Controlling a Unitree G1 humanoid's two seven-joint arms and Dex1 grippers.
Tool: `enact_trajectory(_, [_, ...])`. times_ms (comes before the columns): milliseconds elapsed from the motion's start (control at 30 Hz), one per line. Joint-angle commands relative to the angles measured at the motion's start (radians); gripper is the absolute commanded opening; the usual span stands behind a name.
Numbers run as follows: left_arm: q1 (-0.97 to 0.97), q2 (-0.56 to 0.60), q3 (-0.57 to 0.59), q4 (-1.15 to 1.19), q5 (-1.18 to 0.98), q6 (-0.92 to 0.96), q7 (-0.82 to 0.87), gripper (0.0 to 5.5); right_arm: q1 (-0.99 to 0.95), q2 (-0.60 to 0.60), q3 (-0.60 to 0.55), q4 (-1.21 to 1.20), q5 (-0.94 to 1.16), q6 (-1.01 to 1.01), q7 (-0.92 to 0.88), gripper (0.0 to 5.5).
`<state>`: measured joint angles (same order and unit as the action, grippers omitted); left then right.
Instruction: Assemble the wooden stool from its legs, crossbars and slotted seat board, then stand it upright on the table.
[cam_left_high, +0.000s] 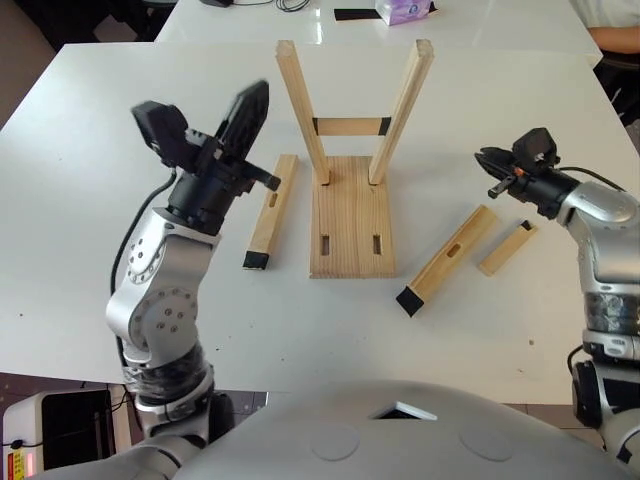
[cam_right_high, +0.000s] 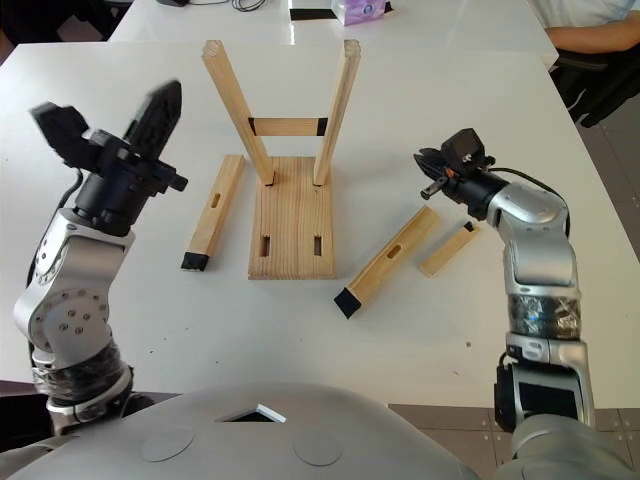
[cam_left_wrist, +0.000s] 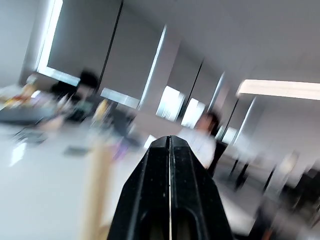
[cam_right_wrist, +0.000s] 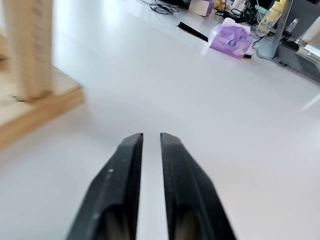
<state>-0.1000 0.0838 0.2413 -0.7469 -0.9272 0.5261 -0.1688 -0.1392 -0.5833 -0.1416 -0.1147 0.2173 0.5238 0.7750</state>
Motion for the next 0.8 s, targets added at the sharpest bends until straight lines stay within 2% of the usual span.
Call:
enact_trajectory(33, [-0.027,-0.012,-0.002,-0.028,-0.02,-0.023,0.103,0.0,0.127,-0.155,-0.055,-0.123,0.175,0.089,0.249,1.38])
enact_trajectory(133, [0.0,0.01,0.003,-0.028,-0.02,-0.028,0.123,0.0,0.236,-0.288,-0.113,-0.1,0.229,0.063,0.436,1.82])
enact_trajectory(267, [0.04,0.006,-0.004,-0.051,-0.023,-0.052,0.151,0.0,0.224,-0.355,-0.134,-0.021,0.242,0.038,0.504,2.44])
enact_trajectory(333, [0.054,0.004,-0.018,-0.043,-0.005,-0.067,0.146,0.0,0.195,-0.356,-0.091,-0.016,0.223,0.043,0.494,2.78])
enact_trajectory(500, [0.053,0.005,-0.047,0.002,0.02,-0.088,0.142,0.0,0.226,-0.324,0.001,-0.077,0.164,0.005,0.431,2.78])
enact_trajectory(800, [0.066,0.032,-0.071,0.033,0.029,-0.092,0.124,0.0,0.264,-0.369,0.057,-0.028,0.085,-0.135,0.458,2.78])
